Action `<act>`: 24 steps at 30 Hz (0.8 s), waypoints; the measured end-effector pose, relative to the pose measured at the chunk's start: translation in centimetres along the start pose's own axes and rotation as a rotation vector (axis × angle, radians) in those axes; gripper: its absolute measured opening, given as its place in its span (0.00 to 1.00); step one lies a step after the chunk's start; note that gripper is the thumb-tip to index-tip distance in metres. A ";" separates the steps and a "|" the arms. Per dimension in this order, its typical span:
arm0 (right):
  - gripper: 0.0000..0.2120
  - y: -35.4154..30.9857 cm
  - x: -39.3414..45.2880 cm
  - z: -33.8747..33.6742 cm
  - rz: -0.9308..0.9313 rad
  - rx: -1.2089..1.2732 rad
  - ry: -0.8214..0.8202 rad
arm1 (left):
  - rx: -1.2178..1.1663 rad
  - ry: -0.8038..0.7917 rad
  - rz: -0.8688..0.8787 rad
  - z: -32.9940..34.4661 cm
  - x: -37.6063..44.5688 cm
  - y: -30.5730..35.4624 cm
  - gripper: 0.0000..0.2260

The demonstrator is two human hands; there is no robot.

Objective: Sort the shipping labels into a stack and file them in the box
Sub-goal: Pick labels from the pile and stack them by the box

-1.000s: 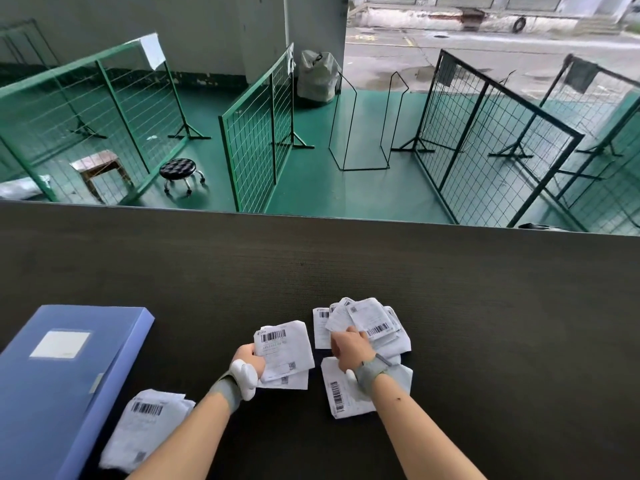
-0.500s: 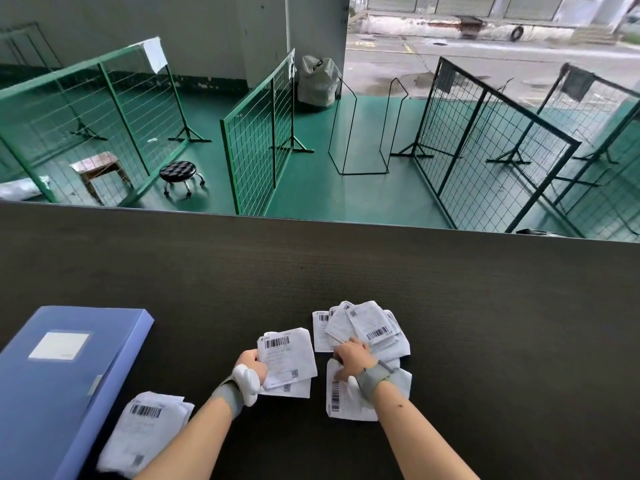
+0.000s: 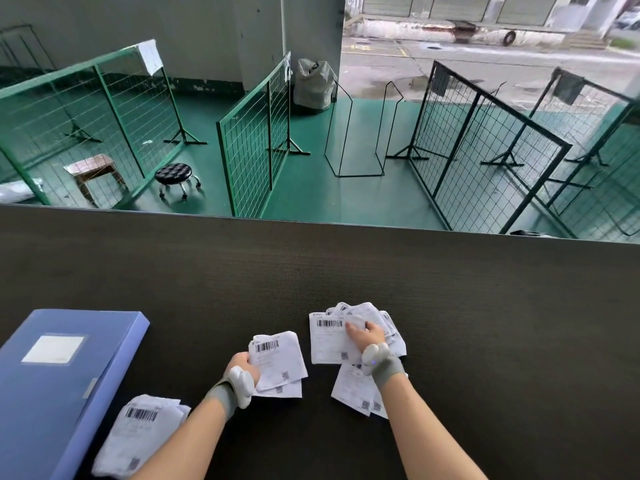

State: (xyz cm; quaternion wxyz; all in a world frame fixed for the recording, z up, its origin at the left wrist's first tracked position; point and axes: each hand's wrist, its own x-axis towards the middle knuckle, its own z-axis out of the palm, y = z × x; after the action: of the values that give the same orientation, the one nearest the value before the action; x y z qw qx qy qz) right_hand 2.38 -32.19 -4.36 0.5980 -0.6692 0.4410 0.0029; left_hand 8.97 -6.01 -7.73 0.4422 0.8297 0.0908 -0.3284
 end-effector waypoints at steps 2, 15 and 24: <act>0.14 0.2 -0.1 0.6 -0.037 0.019 -0.024 | -0.007 -0.014 0.037 0.4 -0.6 0.7 0.08; 0.16 1.7 -0.7 3.8 -0.204 -0.156 -0.164 | -0.088 -0.161 0.141 3.2 -0.7 3.2 0.08; 0.46 5.7 0.2 -2.4 0.130 -0.688 0.164 | -0.002 -0.010 0.100 3.4 -0.1 1.7 0.09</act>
State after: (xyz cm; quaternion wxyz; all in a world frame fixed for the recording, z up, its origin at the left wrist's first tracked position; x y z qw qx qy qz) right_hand -2.12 -33.65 -8.38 0.2991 -0.7999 0.5024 0.1356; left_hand 8.02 -9.72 -7.87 0.4592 0.8311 0.0471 -0.3101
